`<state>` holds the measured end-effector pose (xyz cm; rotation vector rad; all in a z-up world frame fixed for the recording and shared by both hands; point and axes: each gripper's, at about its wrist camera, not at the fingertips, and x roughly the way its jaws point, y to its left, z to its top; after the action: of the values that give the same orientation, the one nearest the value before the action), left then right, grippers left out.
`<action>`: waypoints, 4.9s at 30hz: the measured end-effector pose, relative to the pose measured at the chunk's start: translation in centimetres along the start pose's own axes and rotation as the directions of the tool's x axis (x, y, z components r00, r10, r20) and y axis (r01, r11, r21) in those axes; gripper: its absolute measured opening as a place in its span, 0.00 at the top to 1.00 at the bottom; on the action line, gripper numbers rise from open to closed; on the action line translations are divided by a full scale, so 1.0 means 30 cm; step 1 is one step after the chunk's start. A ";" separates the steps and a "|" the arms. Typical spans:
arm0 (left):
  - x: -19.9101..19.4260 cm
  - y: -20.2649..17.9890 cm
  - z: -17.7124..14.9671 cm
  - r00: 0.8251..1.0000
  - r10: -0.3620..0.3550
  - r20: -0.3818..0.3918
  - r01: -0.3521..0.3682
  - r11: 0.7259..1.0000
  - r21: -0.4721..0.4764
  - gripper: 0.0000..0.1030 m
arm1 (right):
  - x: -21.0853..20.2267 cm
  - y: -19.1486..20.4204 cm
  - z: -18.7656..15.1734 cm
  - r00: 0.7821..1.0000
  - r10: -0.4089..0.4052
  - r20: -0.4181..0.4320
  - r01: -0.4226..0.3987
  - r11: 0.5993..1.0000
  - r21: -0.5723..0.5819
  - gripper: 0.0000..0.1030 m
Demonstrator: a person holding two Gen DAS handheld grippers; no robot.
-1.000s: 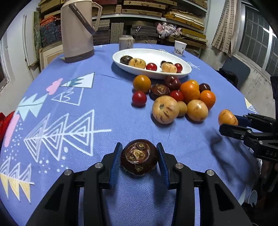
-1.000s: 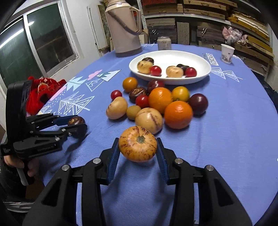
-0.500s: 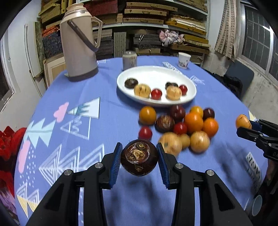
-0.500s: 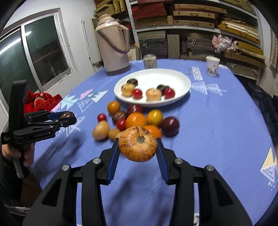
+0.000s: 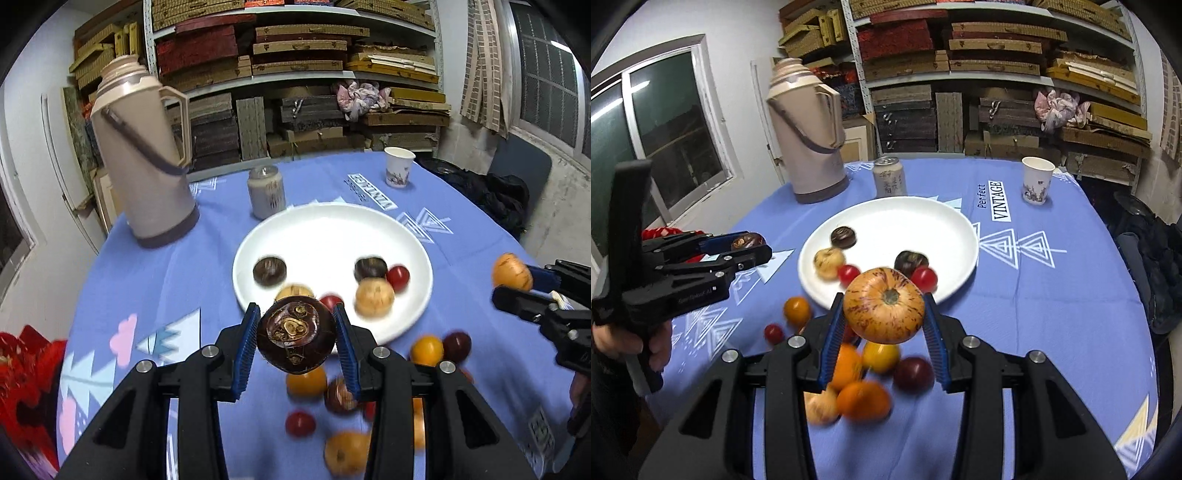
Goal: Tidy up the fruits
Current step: 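Carry the dark fruit and pepino onto the white plate and open both tools, then withdraw both open tools from the plate toward the fruit pile, then grasp a striped pepino with the left tool while the right tool grasps another pepino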
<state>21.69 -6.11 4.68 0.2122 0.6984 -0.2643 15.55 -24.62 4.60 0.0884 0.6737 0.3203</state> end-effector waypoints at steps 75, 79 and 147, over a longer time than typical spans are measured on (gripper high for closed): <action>-0.032 0.032 -0.393 0.987 -0.050 -0.155 0.025 0.986 -0.162 0.11 | 0.059 0.038 -0.365 0.990 0.004 -0.144 0.008 0.997 0.083 0.13; -0.046 -0.003 -0.395 0.986 -0.071 -0.150 0.051 0.990 -0.132 0.11 | 0.069 0.019 -0.382 0.987 0.021 -0.158 -0.003 0.993 0.114 0.13; 0.019 -0.033 -0.416 0.967 -0.166 -0.193 0.152 0.985 -0.086 0.57 | 0.020 0.143 -0.370 0.980 -0.008 -0.197 -0.004 0.998 -0.061 0.58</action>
<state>14.26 -3.67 -5.12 0.1155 0.9240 -0.3744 7.93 -20.60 -3.62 -0.0031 0.8597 0.3501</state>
